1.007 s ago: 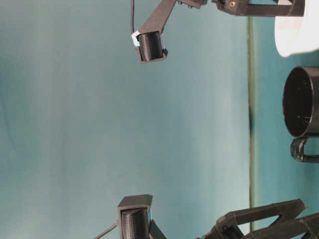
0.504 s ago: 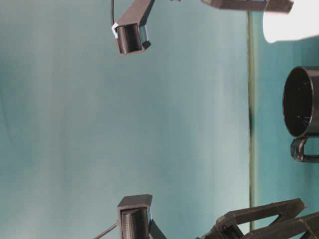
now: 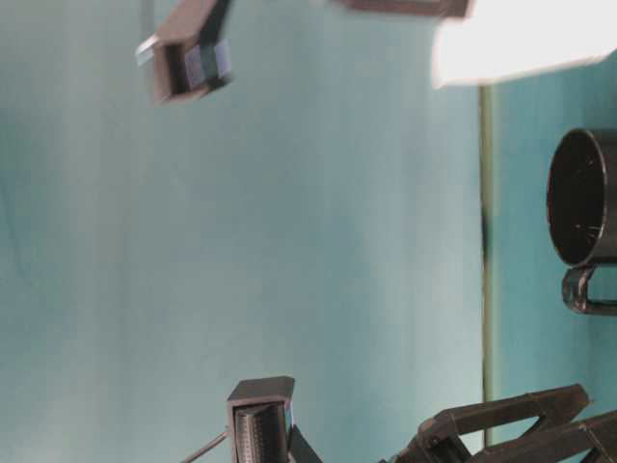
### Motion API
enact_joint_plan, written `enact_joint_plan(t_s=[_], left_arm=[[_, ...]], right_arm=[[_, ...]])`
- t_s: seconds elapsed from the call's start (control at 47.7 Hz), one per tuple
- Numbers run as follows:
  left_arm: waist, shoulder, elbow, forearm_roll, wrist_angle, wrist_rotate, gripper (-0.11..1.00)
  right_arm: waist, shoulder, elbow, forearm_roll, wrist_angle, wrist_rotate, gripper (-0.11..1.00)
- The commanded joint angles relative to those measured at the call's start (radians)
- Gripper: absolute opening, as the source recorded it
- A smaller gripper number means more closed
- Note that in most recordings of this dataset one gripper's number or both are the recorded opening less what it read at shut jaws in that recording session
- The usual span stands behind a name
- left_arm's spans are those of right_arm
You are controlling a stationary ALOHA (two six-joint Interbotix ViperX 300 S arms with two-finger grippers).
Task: Put a paper cup into the cup holder on your left arm.
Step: 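Grip the cup rim with the right gripper and lift it leftward, then lower the held paper cup down into the black mug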
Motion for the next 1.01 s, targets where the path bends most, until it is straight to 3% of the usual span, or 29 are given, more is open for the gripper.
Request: enact_joint_plan(t_s=[0.0, 0.231, 0.42, 0.986], left_arm=[[0.000, -0.005, -0.008, 0.003, -0.006, -0.003, 0.83], [-0.005, -0.005, -0.008, 0.003, -0.006, -0.012, 0.83], [-0.005, -0.005, -0.008, 0.003, -0.008, -0.066, 0.83], [-0.003, -0.005, -0.003, 0.003, -0.008, -0.077, 0.82]], right_arm=[[-0.003, 0.025, -0.084, -0.008, 0.029, 0.003, -0.07], [-0.008, 0.072, -0.213, -0.018, 0.067, 0.005, -0.07], [-0.008, 0.118, -0.284, -0.046, 0.071, 0.000, -0.07], [-0.018, 0.255, -0.275, -0.071, -0.009, 0.002, -0.07]])
